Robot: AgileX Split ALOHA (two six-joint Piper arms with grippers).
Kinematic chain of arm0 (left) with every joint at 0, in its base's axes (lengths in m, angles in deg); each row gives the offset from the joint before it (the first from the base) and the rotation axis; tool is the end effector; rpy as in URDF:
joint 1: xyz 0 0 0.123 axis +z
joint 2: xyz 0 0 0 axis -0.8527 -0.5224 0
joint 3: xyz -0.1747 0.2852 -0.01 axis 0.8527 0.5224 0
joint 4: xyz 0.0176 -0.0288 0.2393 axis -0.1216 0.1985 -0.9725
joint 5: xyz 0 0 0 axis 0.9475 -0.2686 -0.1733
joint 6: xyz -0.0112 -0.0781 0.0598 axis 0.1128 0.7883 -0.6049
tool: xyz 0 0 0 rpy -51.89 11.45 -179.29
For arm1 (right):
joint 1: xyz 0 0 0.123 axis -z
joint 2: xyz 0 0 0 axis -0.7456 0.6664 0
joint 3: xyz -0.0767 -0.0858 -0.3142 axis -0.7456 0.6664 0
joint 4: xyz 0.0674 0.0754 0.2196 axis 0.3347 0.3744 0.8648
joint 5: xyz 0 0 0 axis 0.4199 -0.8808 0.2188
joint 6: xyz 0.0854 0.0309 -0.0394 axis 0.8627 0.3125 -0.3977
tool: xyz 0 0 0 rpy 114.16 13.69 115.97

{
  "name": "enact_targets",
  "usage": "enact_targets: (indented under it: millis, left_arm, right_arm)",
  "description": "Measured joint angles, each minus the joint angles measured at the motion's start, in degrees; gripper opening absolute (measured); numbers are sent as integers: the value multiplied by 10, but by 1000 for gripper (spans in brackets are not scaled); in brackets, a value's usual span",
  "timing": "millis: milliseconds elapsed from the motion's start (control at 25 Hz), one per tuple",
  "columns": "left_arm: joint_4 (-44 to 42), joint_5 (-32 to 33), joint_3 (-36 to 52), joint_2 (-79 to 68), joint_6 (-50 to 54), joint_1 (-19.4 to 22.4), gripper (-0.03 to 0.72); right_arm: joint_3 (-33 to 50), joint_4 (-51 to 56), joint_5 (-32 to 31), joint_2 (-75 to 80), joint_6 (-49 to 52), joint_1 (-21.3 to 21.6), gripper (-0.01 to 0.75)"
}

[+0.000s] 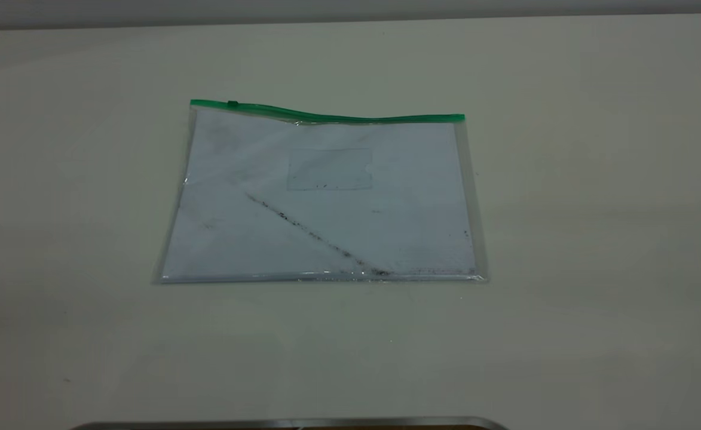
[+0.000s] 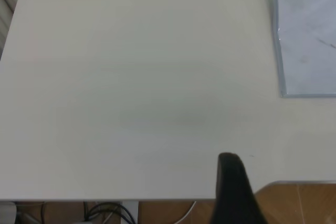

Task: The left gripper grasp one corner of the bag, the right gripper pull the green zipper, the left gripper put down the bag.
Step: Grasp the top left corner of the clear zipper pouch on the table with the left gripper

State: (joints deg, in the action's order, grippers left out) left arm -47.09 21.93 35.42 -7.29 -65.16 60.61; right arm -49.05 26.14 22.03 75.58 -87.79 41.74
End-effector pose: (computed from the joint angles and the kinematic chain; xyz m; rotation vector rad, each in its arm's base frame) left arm -0.0611 -0.0039 0.2572 0.0029 2.1140 0.0229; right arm -0.0593 -0.0063 0.2563 -0.1002 2.1123 0.0848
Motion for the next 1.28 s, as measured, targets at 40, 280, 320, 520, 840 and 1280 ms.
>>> enact_targets:
  millis: [40, 280, 320, 520, 840, 1280]
  left_arm:
    - [0, 0, 0, 0, 0, 0, 537]
    - [0, 0, 0, 0, 0, 0, 537]
    - [0, 0, 0, 0, 0, 0, 537]
    - [0, 0, 0, 0, 0, 0, 537]
    - [-3, -3, -10, -28, 22, 0, 537]
    - [16, -176, -71, -414, 7, 0, 537]
  right_arm:
    - [0, 0, 0, 0, 0, 0, 419]
    - [0, 0, 0, 0, 0, 0, 419]
    - [0, 0, 0, 0, 0, 0, 419]
    - [0, 0, 0, 0, 0, 0, 419]
    - [0, 30, 1, 10, -4, 0, 419]
    - [-14, 119, 178, 360, -168, 0, 513]
